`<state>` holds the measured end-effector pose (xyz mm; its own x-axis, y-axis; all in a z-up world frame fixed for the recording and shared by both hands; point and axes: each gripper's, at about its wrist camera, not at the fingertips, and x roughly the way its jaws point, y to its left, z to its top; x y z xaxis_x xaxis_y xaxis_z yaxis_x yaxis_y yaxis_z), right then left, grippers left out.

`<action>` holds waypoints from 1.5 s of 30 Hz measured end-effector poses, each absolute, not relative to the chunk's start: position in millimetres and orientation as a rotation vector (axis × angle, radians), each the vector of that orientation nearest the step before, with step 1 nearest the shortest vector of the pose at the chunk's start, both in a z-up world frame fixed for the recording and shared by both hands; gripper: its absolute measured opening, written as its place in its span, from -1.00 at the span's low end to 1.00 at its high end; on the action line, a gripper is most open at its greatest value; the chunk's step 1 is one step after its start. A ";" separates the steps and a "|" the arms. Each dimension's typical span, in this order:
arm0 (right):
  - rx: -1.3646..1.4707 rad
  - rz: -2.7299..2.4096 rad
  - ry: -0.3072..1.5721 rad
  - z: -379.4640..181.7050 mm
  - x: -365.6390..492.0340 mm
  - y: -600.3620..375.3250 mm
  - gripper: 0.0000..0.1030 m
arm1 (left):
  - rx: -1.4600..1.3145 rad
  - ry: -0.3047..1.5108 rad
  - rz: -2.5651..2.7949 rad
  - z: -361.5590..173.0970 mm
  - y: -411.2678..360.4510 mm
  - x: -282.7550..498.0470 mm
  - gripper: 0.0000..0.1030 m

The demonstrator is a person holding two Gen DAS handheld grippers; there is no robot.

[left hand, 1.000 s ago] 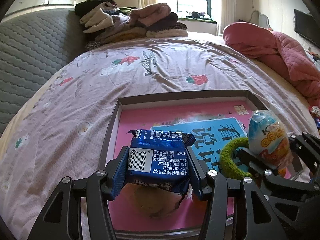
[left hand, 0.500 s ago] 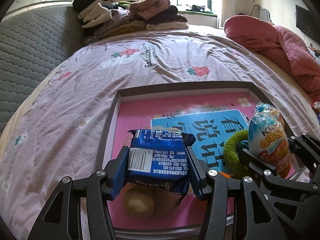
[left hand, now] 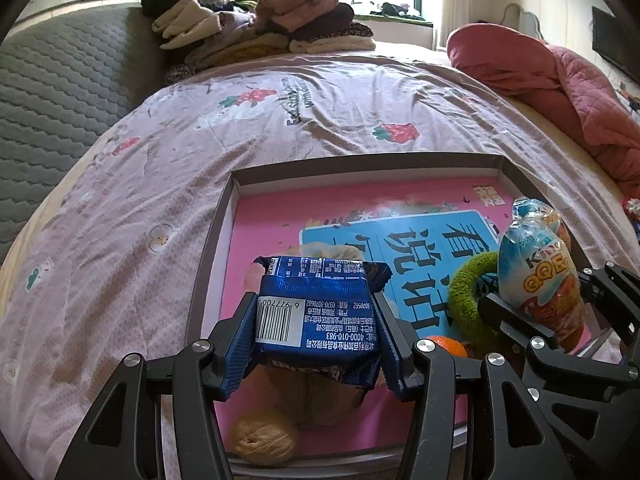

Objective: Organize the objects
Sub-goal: 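Lower the blue packet into the tray with the left tool while the right lowers the egg bag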

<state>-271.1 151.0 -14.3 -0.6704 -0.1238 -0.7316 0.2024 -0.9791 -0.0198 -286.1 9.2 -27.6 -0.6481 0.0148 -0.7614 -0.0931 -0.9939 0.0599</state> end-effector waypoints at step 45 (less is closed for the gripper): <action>1.230 -2.705 0.156 -17.2 -273.5 155.8 0.06 | -1.361 0.131 2.742 -39.0 1.7 -292.1 0.26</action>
